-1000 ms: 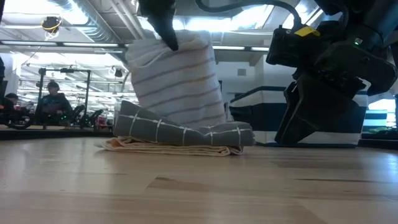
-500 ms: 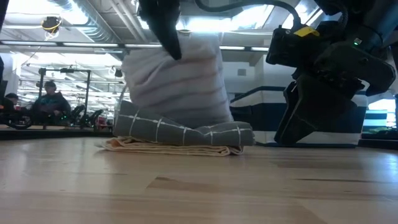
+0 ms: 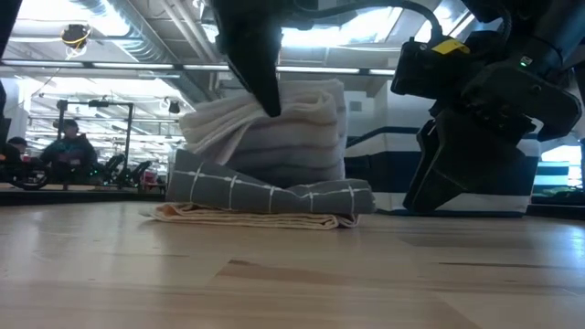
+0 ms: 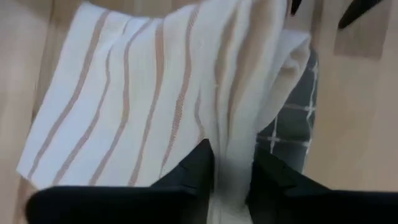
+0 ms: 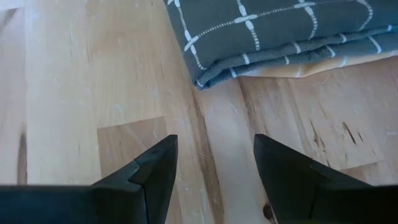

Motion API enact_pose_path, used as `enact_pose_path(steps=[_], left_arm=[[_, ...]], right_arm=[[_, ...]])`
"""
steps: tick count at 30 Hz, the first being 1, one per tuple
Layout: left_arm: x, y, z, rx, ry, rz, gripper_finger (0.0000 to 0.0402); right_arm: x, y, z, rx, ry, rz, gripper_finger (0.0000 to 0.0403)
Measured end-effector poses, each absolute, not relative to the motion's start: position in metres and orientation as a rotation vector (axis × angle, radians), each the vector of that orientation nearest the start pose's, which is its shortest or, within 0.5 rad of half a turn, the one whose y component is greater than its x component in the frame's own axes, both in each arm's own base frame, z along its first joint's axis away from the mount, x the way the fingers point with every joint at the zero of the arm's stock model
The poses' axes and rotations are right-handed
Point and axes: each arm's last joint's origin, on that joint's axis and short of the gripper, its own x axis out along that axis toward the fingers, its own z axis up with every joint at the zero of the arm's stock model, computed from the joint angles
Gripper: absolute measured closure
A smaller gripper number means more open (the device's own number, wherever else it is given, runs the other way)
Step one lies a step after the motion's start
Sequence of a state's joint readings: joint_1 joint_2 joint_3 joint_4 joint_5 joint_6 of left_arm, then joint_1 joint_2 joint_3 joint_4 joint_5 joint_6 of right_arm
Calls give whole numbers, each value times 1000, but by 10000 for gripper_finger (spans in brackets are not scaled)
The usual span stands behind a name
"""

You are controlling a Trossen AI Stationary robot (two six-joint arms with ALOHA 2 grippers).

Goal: Fold towel
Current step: Stack the white towel on top of the black towel

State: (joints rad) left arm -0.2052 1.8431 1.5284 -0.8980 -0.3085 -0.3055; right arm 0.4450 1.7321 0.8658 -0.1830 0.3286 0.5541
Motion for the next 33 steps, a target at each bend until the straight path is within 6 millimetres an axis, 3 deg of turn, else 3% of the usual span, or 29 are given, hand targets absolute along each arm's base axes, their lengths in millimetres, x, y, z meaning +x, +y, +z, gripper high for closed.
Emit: enact_pose_path(steps=[4,10,12,15,18,23,27,30,33], left_arm=[[374,-70,251,-1,1109,224,285],[370,-72,253,-101,1195,18,228],[366,-73,264,-70,1169,20,224],[362,-73,276,104,1049,157,227],[362,-70,253,187,1015,241,234],[356,-68,194,105,936,203,241],[345,-69,165,64,901,187,246],[341,-68,159,50,907,194,251],[346,-74,184,39,839,143,254]], right_arm=[[288,127,134,113,958,-163,187],[288,127,134,109,958,-161,187],[288,127,134,106,958,-159,187],[288,127,134,110,962,-150,187],[288,127,134,111,961,-149,187],[288,127,134,111,959,-151,187],[289,127,135,108,939,-162,187],[289,127,135,103,933,-171,187],[290,127,137,104,944,-166,187]])
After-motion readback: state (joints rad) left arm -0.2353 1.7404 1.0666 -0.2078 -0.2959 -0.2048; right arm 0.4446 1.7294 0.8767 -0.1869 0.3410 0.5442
